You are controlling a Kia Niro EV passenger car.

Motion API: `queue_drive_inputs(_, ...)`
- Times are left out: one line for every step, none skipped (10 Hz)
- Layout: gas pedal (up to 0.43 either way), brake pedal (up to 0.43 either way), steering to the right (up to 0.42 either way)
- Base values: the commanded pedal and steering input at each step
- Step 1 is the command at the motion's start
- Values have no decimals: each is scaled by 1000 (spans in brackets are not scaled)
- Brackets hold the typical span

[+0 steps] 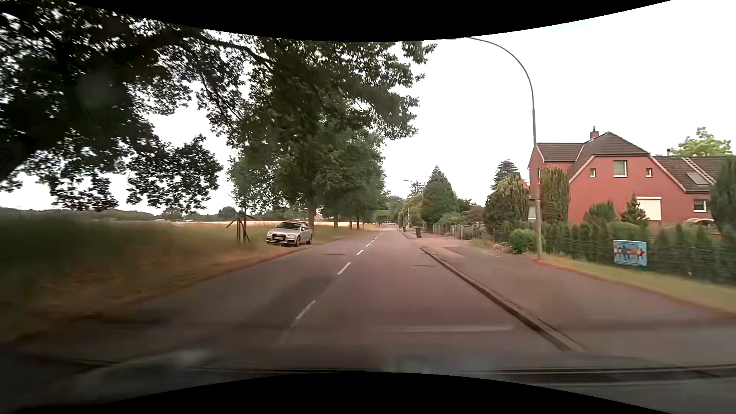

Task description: Follow the waypoints while adhering to traffic rules and regulations

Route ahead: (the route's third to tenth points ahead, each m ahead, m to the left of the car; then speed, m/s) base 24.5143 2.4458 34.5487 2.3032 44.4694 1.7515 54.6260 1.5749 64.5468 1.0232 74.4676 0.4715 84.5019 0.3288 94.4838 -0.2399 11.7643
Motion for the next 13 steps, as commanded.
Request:
queue_drive_inputs(157,0,7)
queue_drive_inputs(157,0,7)
queue_drive_inputs(157,0,6)
queue_drive_inputs(157,0,5)
queue_drive_inputs(157,0,9)
queue_drive_inputs(157,0,9)
queue_drive_inputs(157,0,7)
queue_drive_inputs(157,0,0)
queue_drive_inputs(157,0,-5)
queue_drive_inputs(169,0,-8)
queue_drive_inputs(177,0,-8)
queue_drive_inputs(177,0,-8)
queue_drive_inputs(177,0,-6)
